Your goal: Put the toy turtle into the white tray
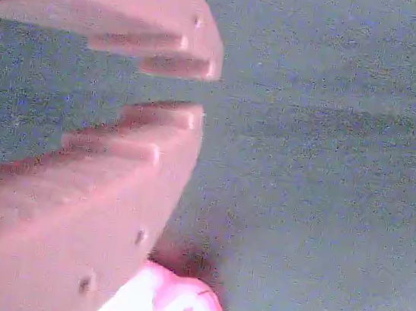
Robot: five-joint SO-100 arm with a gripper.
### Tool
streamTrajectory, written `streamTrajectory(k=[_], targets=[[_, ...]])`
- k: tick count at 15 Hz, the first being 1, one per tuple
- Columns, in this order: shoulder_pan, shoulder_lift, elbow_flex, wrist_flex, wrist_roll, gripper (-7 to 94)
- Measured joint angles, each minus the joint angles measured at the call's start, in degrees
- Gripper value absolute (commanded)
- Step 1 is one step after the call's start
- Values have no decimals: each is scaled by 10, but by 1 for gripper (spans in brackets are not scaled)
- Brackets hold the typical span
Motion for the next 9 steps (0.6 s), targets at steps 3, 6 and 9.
streamTrajectory(k=[3, 6, 9], targets=[[11, -146, -25, -53, 2, 0], [43, -292, -105, -119, -35, 0], [83, -454, -273, -129, -47, 0]])
